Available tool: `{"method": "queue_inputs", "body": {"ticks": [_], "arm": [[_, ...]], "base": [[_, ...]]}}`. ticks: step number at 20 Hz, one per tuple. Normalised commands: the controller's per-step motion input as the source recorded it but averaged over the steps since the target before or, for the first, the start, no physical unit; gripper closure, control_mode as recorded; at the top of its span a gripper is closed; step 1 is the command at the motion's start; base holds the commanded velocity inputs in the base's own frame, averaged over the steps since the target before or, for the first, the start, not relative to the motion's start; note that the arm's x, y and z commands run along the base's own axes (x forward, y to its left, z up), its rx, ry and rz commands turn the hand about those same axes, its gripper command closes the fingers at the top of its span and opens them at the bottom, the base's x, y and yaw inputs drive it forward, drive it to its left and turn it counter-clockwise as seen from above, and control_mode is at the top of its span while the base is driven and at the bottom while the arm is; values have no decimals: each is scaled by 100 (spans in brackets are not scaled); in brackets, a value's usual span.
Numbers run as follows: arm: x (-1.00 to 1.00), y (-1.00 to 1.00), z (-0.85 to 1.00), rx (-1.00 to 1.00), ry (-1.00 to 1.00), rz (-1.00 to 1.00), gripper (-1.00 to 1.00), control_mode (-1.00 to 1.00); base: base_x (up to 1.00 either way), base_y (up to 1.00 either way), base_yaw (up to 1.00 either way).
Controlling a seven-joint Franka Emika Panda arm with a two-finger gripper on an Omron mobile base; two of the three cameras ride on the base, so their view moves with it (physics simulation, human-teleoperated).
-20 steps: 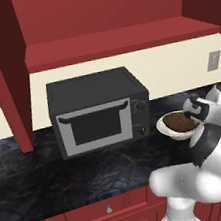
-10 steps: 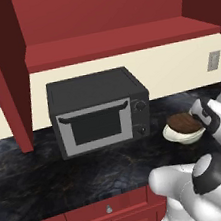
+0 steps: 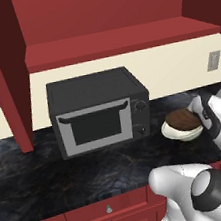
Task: Pick up the bowls on the counter and stack them on top of one another in the open cabinet. Place the smaller bowl on top of the larger bowl.
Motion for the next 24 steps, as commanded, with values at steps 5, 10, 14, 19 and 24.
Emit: {"method": "queue_inputs", "body": {"ticks": [5, 10, 14, 19, 24], "arm": [[-9, 1, 45, 0, 0, 1, 100, -100], [-14, 1, 49, 0, 0, 1, 100, -100], [-25, 0, 56, 1, 0, 1, 100, -100], [-20, 0, 55, 3, 0, 1, 100, -100], [-9, 0, 55, 0, 0, 0, 100, -100]], "base": [[0, 0, 0], [0, 0, 0], [0, 0, 0], [0, 0, 0], [0, 0, 0]]}}
